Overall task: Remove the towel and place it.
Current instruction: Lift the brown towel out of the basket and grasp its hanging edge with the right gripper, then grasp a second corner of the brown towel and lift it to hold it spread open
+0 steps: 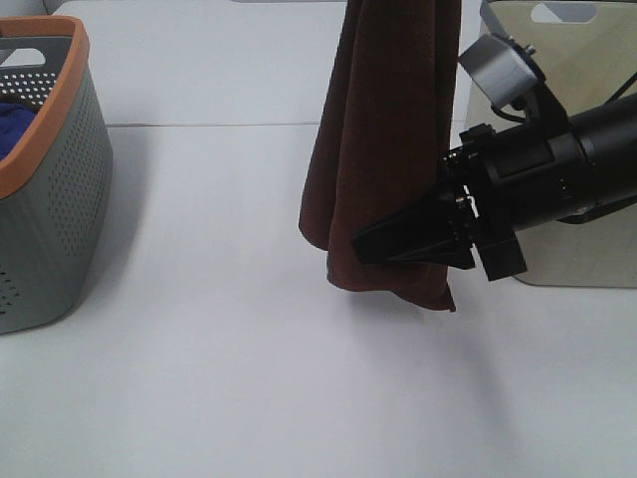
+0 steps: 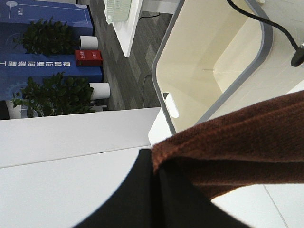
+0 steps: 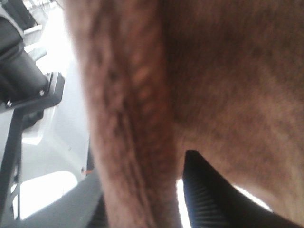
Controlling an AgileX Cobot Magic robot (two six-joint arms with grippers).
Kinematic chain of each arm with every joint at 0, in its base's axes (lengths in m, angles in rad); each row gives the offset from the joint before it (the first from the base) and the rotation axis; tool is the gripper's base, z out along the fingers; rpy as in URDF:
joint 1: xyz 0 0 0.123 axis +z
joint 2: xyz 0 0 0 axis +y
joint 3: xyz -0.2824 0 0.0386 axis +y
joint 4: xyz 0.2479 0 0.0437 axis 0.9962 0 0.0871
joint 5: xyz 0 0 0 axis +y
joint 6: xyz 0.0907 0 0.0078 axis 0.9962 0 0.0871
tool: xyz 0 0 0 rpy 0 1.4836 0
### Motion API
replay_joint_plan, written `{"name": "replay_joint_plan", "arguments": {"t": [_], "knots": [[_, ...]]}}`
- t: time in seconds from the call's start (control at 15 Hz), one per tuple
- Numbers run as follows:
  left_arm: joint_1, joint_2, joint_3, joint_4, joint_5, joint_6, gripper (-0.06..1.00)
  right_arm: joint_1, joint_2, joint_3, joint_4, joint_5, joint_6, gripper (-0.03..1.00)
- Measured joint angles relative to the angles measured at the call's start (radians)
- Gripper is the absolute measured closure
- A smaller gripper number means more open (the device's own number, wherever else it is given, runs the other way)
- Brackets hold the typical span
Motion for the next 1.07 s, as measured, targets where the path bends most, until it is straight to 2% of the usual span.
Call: {"name": "replay_joint_plan", "arguments": {"t": [0.33, 0.6, 1.0, 1.07], "knots": [[0.0, 0.0, 0.0, 0.0, 0.0, 0.0, 0.94, 0.0, -0.099, 0.0, -0.176, -0.015, 0.196, 0.64], [0.0, 0.0, 0.0, 0.0, 0.0, 0.0, 0.94, 0.0, -0.127, 0.0, -0.211, 0.018, 0.223, 0.64], [0.0, 0.0, 0.0, 0.0, 0.0, -0.001, 0.94, 0.0, -0.164, 0.0, -0.244, -0.017, 0.29, 0.64], [0.0, 0.0, 0.0, 0.0, 0.0, -0.001, 0.94, 0.0, -0.166, 0.0, -0.244, -0.05, 0.318, 0.64]]}}
